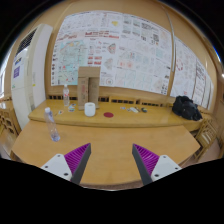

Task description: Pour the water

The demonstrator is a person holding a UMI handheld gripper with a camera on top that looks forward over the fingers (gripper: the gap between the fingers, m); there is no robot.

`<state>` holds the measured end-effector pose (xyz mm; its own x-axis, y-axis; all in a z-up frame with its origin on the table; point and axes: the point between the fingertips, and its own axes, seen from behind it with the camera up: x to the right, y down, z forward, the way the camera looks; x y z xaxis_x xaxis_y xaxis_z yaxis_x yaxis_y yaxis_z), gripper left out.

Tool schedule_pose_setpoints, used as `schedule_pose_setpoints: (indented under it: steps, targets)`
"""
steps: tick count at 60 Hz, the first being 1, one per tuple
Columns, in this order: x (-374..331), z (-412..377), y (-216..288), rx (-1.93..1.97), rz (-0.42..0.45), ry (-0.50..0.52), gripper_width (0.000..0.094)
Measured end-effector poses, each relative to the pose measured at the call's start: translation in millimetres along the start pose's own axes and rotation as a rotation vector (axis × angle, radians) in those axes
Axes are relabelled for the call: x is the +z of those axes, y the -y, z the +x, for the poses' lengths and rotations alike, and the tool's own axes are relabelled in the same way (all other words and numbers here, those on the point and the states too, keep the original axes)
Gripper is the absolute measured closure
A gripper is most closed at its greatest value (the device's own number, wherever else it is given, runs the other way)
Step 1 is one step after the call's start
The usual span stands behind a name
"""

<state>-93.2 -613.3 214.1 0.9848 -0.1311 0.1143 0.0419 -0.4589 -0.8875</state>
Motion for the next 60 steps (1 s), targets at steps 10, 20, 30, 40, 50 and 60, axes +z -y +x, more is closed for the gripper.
schedule_pose_setpoints:
  steps: [10, 20, 30, 40, 50, 60]
  targets:
    - [2, -15, -44, -0.032, -0.055, -0.003, 0.0084]
    - [17, -69, -115, -0.059, -0.117, 0.019, 0.0086]
    - [46, -173, -141, -0.018, -0.135, 0.093, 0.0082]
    - [108, -289, -104, 0.008, -0.06, 0.191, 0.008]
    - [184, -366, -47, 0.043, 0.03, 0.241, 0.0079]
    - [258, -386, -4, 0.042, 0.11, 0.201, 0.0091]
